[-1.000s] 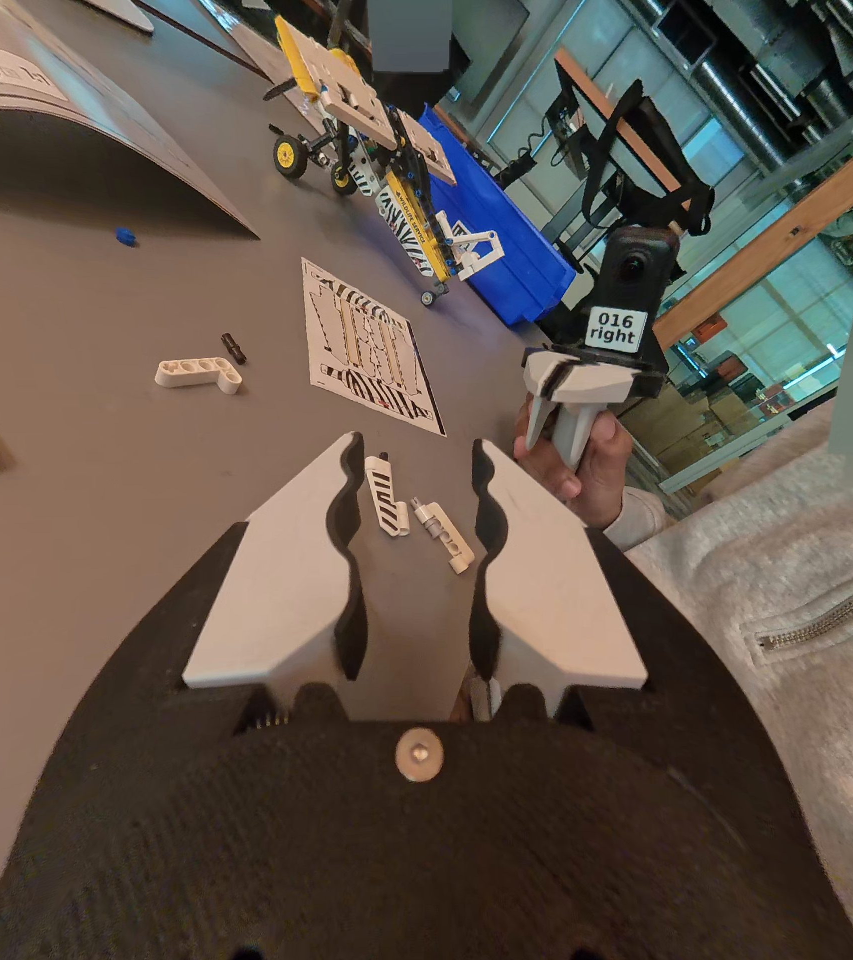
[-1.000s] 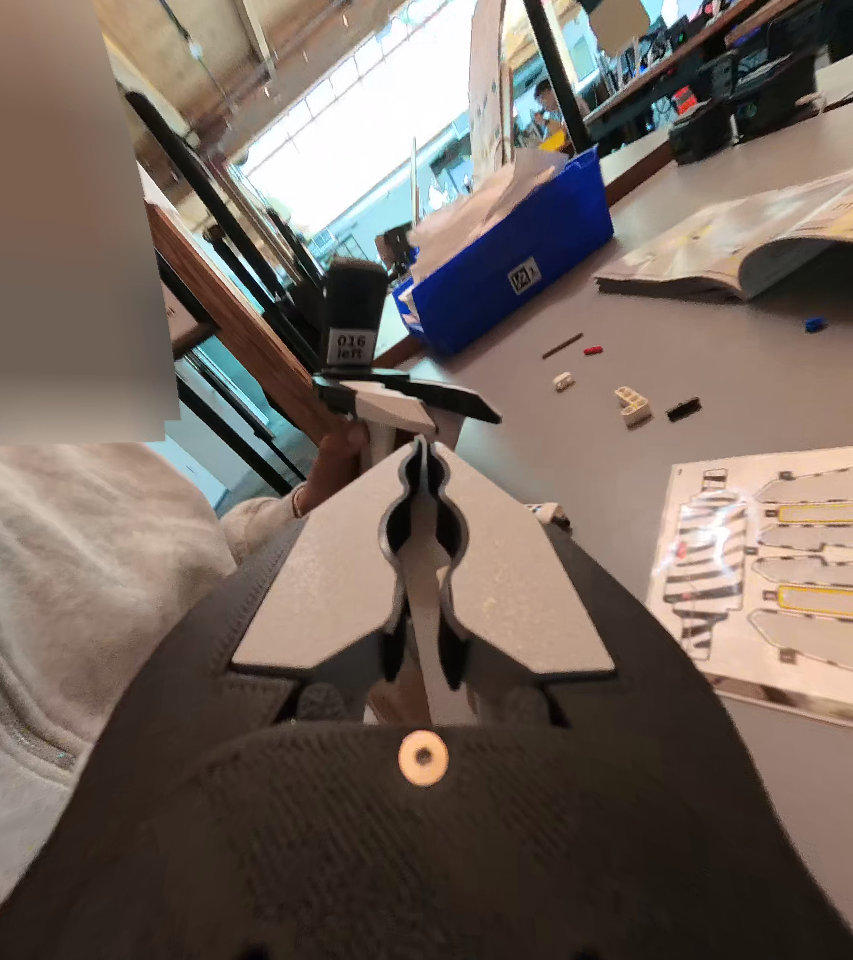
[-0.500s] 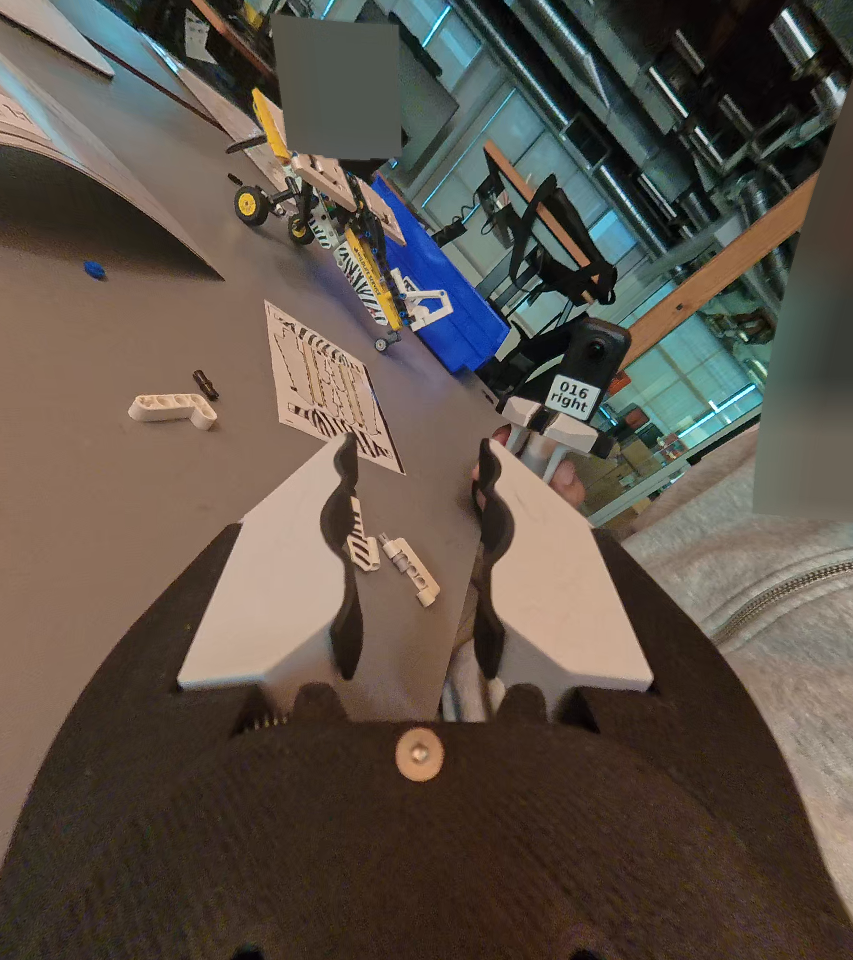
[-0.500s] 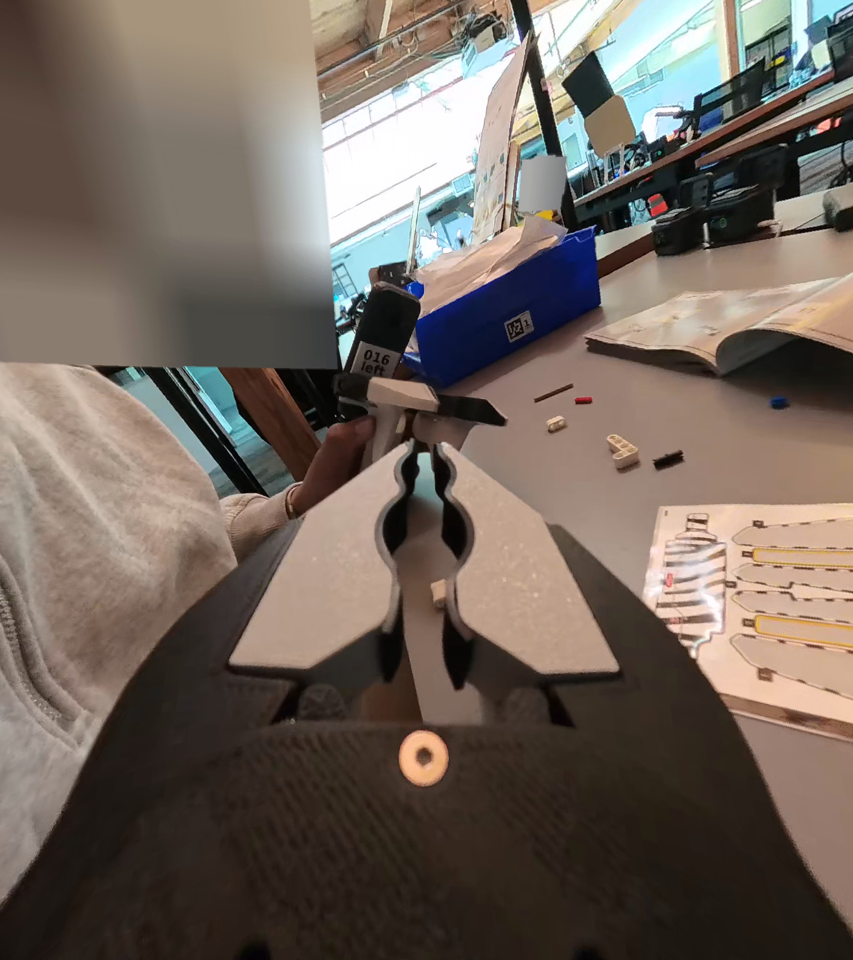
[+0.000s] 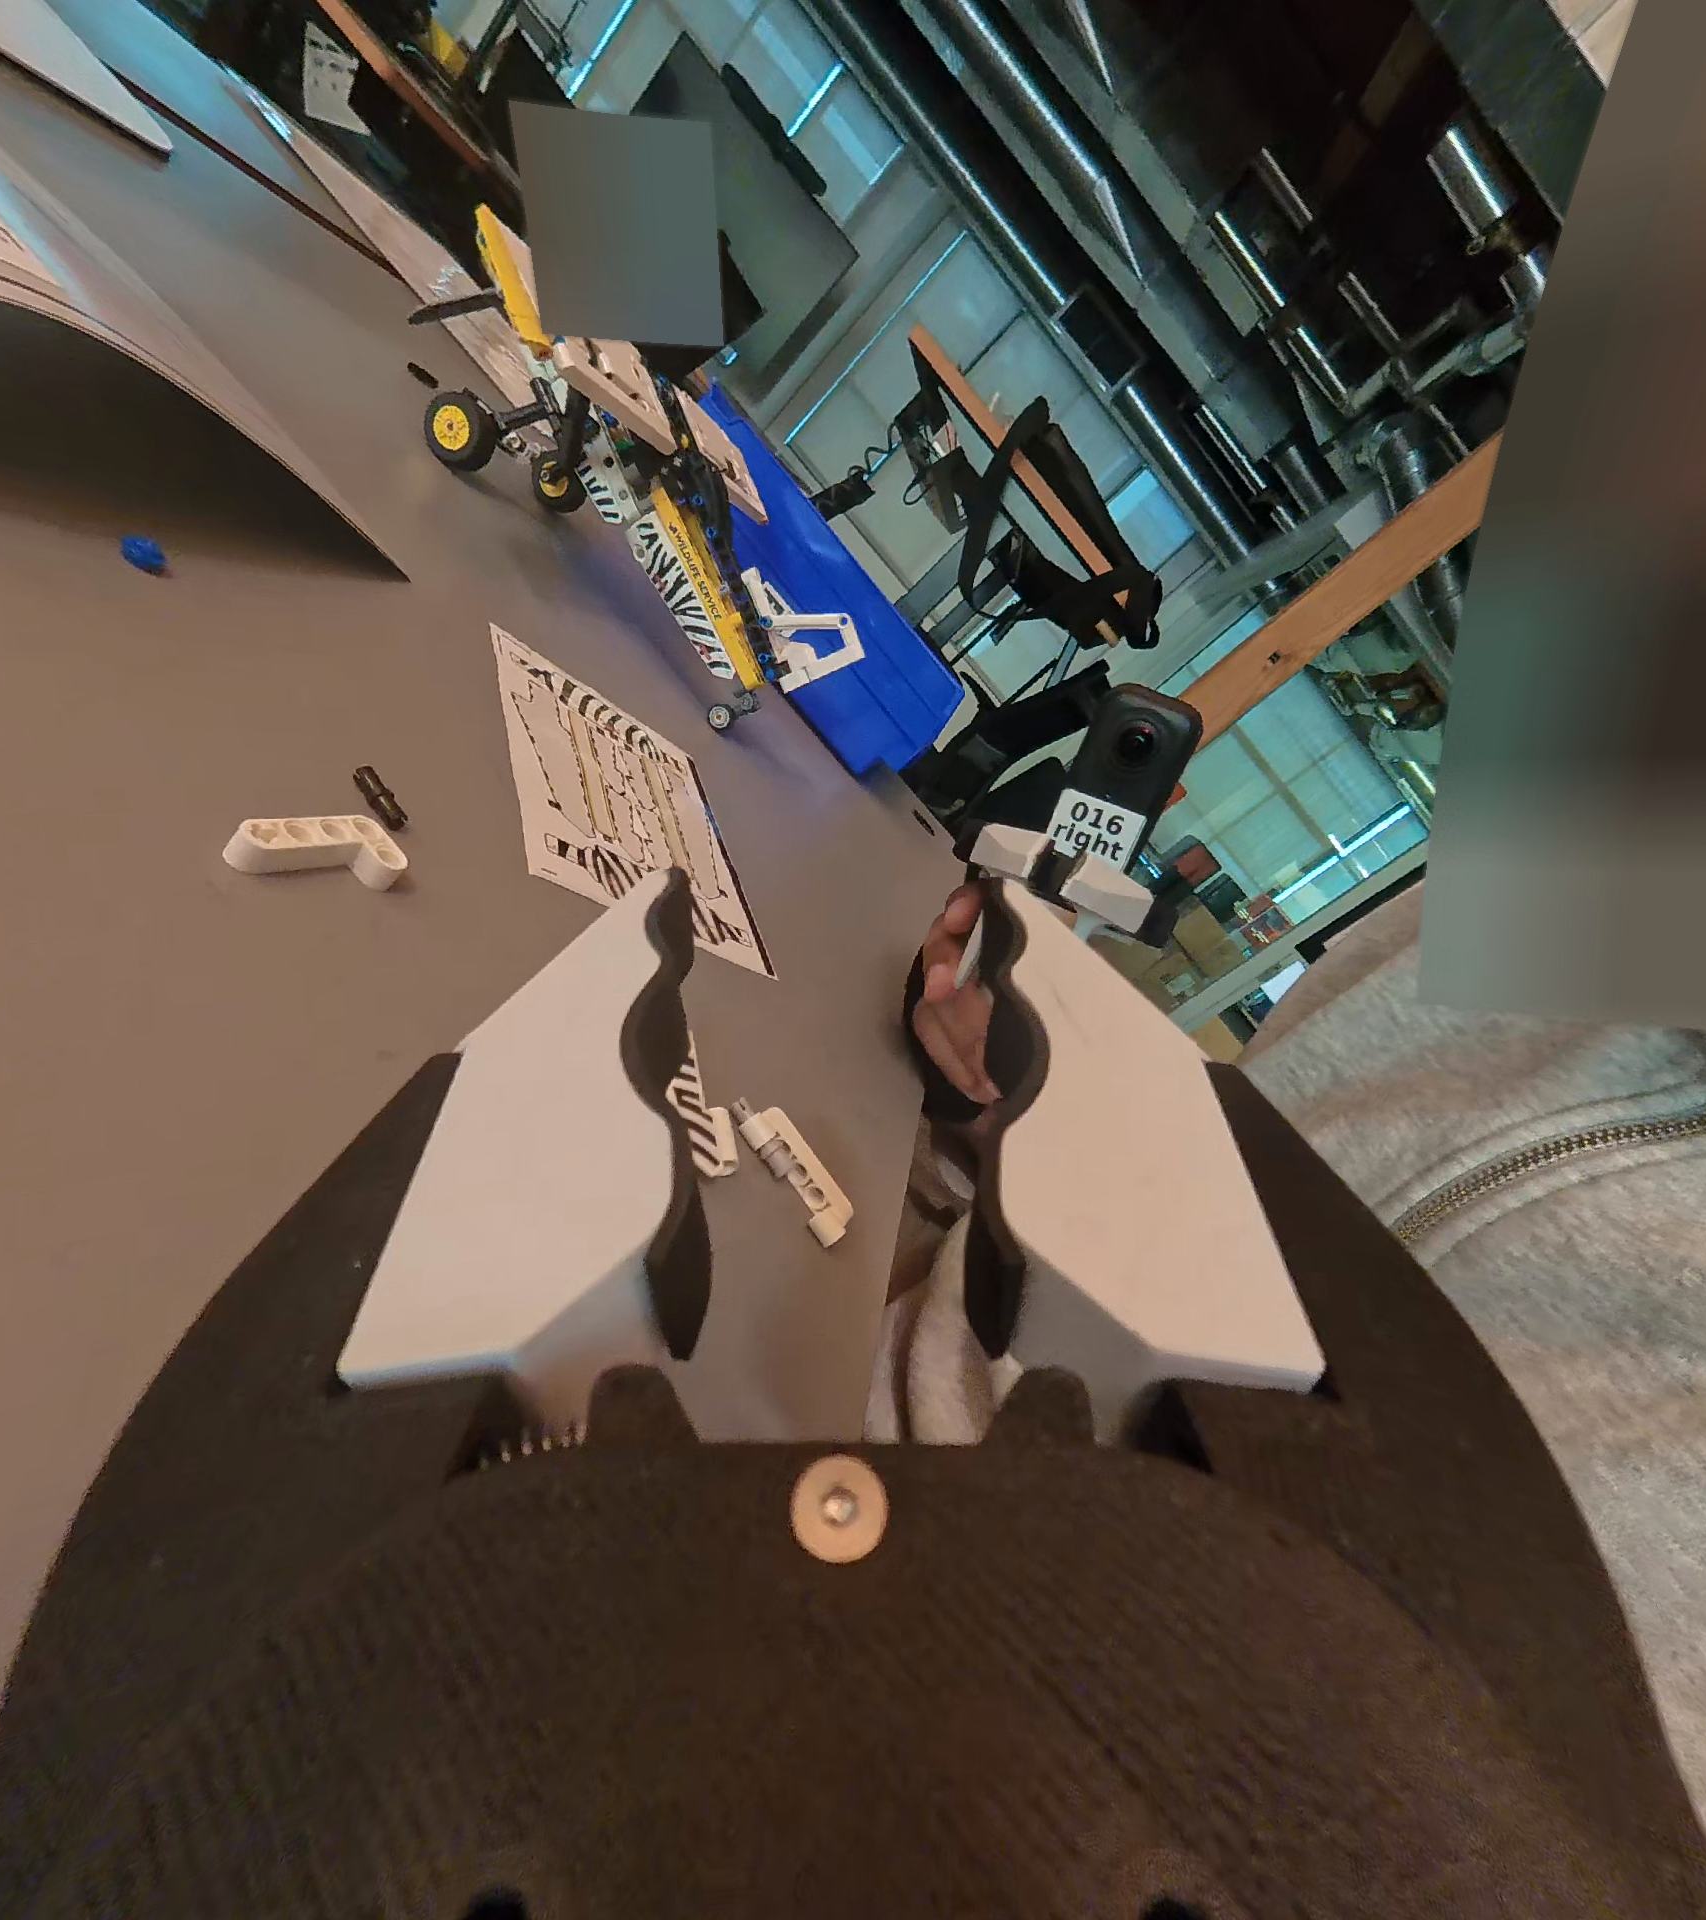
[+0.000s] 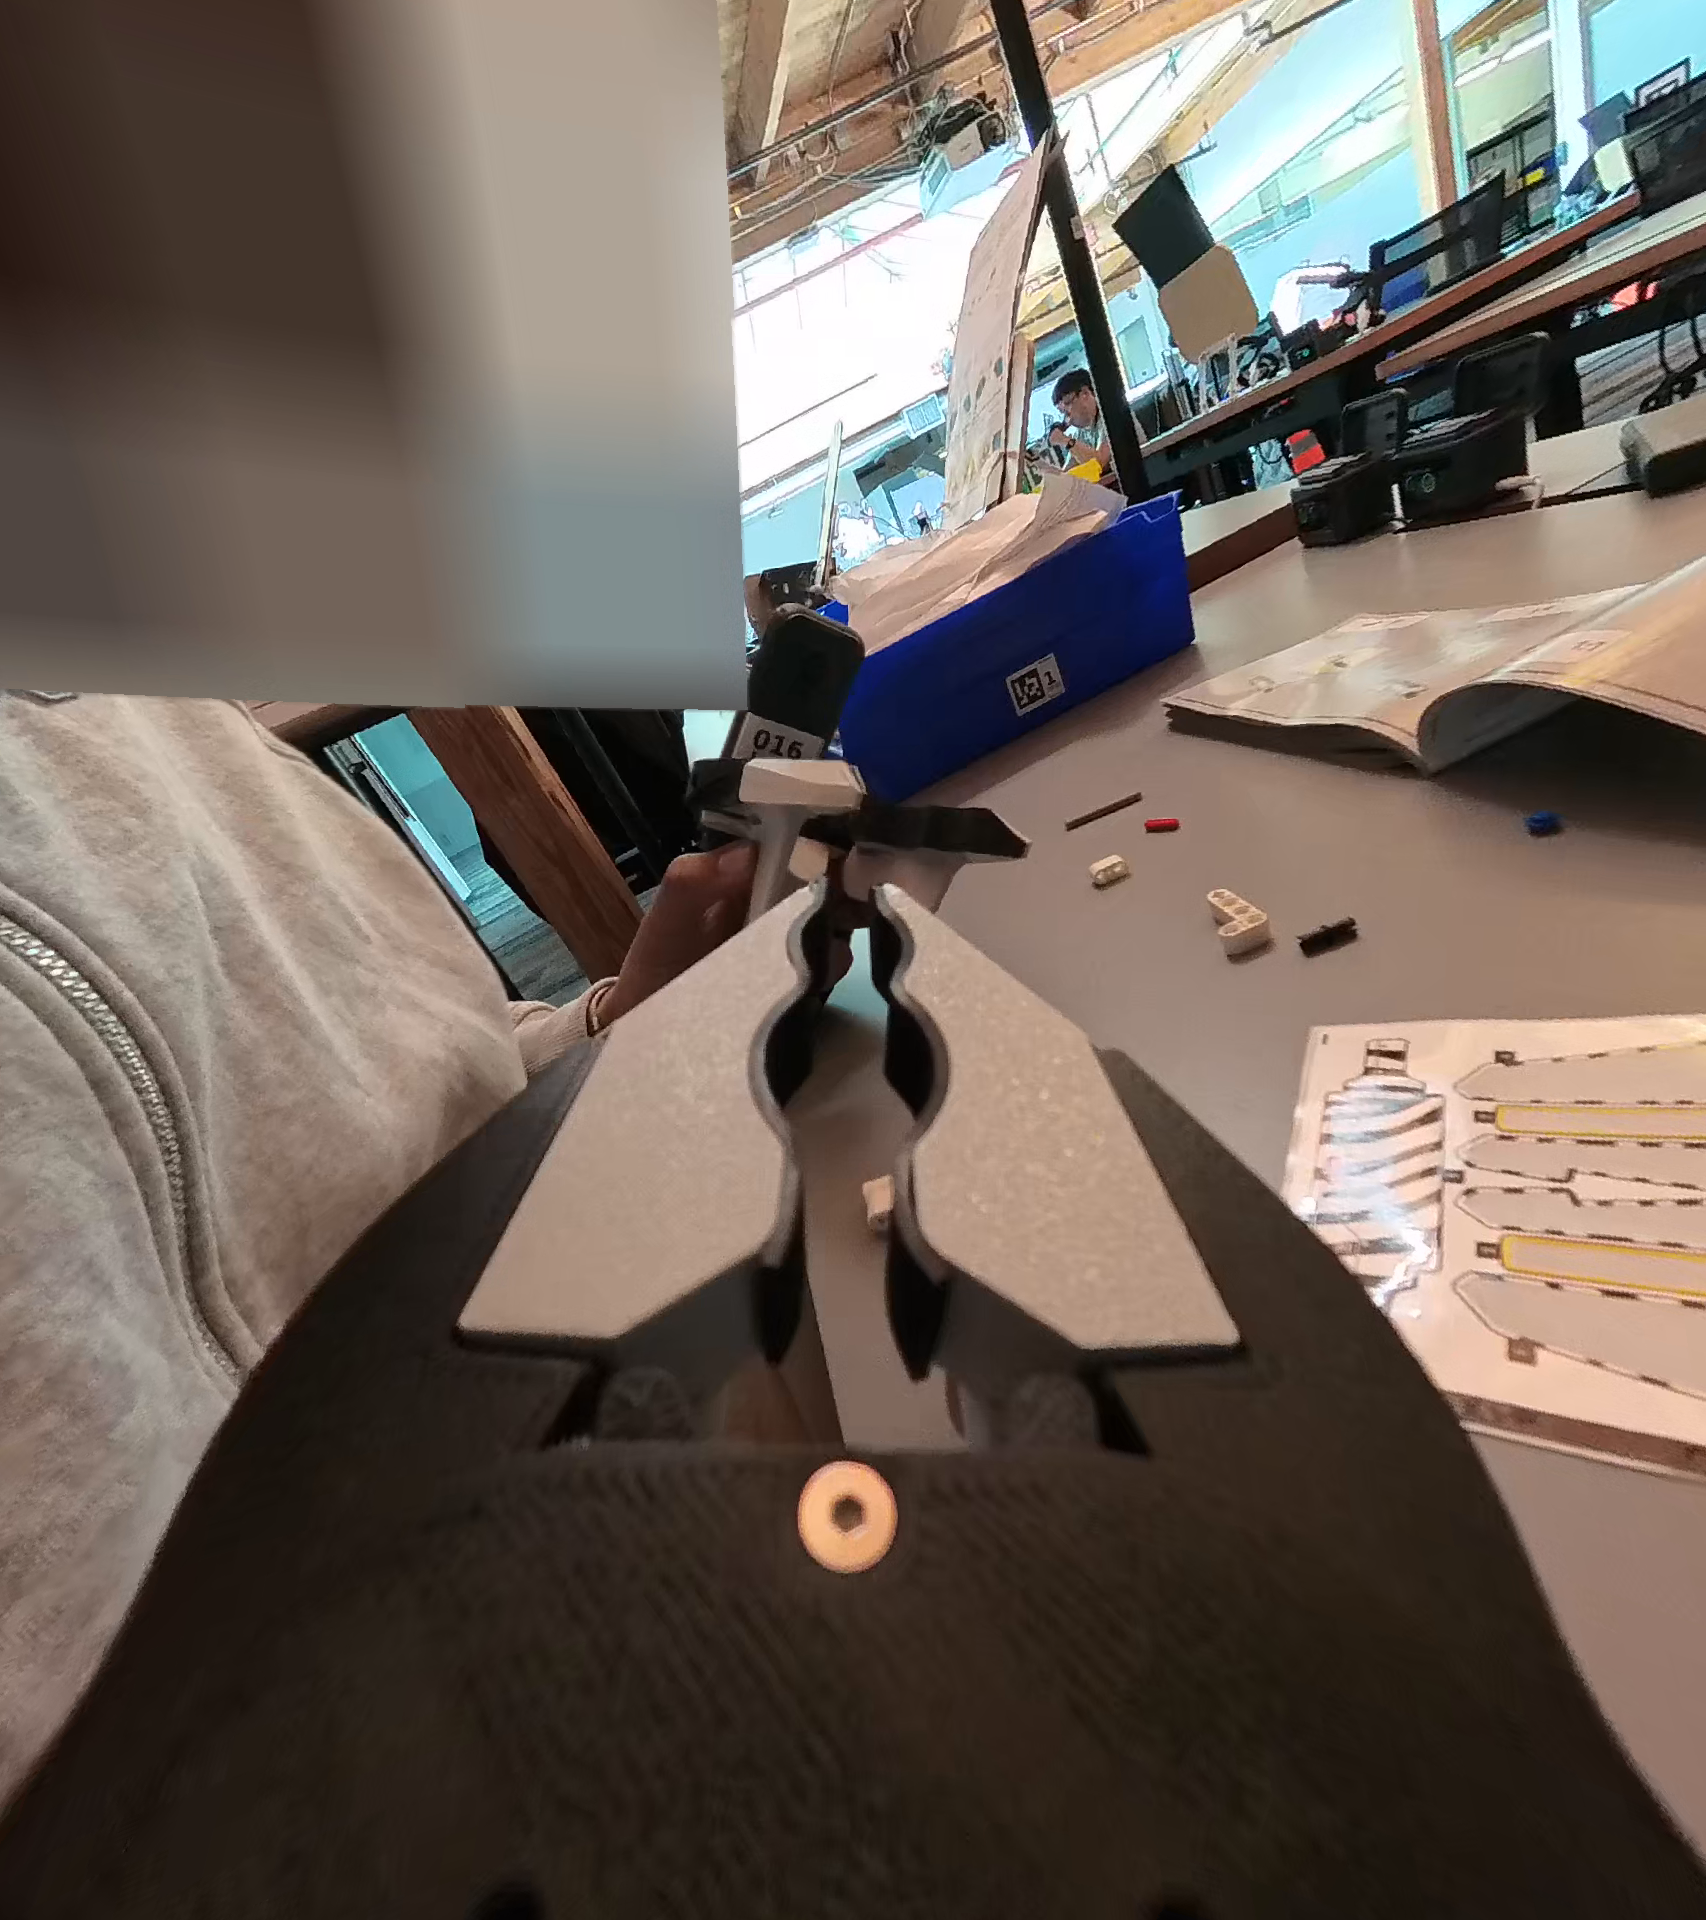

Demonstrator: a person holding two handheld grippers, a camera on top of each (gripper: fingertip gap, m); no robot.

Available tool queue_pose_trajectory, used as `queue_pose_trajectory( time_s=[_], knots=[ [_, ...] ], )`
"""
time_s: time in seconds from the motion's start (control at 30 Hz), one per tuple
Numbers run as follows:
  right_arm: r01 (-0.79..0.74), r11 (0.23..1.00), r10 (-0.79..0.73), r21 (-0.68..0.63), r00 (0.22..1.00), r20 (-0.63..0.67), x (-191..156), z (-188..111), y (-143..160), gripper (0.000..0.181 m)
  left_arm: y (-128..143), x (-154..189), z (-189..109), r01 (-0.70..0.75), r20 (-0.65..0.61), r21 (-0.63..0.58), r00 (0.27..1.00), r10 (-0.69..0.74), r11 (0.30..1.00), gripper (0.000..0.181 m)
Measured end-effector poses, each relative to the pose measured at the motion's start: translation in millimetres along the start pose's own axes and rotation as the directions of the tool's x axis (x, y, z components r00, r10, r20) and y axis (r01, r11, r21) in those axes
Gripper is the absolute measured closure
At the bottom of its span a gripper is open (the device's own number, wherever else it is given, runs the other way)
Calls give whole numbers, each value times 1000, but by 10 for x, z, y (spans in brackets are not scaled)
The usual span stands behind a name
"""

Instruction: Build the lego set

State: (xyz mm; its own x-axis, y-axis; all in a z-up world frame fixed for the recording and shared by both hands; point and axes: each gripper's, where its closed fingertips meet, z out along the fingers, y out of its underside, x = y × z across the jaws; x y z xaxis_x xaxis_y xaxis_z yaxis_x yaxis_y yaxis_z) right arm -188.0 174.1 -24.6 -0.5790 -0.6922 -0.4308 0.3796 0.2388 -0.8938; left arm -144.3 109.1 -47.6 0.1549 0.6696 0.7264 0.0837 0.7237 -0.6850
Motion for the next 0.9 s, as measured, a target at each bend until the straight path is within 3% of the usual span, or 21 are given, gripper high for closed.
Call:
queue_pose_trajectory(
  time_s=[0.9],
  knots=[
    [-11, 1000, 11, 17, 1000, 10, 2, -5, -20, 172, -68, -18, 61, 43, -50, 12, 998, -42, 999, 124]
  ],
)
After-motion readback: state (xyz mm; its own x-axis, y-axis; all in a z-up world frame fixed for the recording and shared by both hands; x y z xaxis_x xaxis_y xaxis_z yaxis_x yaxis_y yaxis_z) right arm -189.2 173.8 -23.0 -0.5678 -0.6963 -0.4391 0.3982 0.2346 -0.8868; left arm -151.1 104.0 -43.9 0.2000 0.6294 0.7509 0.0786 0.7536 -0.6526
